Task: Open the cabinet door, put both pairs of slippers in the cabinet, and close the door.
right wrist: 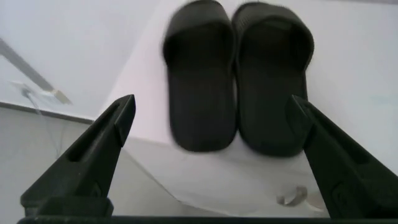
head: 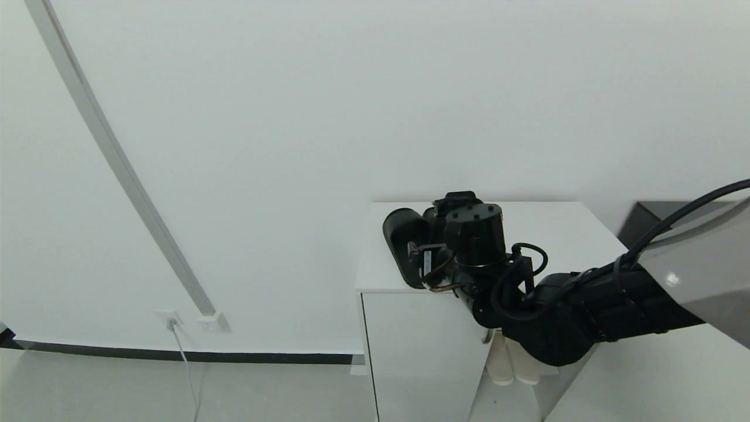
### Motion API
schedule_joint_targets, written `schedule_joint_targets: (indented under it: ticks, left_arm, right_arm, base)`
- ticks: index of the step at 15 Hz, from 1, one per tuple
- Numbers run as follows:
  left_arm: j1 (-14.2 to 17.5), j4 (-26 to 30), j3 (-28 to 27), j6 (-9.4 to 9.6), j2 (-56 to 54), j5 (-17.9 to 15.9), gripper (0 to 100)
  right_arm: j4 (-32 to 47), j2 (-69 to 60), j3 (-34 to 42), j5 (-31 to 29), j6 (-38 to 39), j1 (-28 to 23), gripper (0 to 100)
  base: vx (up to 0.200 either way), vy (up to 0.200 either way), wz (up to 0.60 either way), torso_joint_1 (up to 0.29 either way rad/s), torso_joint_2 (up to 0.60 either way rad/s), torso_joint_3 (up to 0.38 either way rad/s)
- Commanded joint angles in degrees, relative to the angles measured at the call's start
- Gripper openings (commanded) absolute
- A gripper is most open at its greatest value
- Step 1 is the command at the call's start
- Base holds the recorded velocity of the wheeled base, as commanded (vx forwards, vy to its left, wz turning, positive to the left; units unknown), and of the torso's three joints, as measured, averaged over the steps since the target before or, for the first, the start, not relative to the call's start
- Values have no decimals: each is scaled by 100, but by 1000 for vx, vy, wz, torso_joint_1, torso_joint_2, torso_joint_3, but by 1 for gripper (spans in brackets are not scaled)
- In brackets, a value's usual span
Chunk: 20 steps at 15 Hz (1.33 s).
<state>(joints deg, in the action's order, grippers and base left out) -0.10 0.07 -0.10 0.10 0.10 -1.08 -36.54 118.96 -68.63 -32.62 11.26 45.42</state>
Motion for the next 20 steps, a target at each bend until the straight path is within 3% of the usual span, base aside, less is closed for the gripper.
schedule_joint_targets:
  ticks: [1, 8, 20]
  left_arm:
    - [1, -7, 1, -1, 8, 3, 0]
    - [1, -7, 1, -1, 8, 3, 0]
    - [1, -7, 1, -10, -1, 126, 0]
  right_arm:
    - [-3, 128, 96, 1, 7, 63, 100]
    - [-416, 840, -168, 125, -10, -25, 100]
    - [-504, 2132, -1926, 485, -520, -754, 100]
  base:
    - [200, 0, 0, 17, 2, 2]
    - [0, 0, 0, 0, 0, 0]
    - [0, 0, 0, 0, 0, 0]
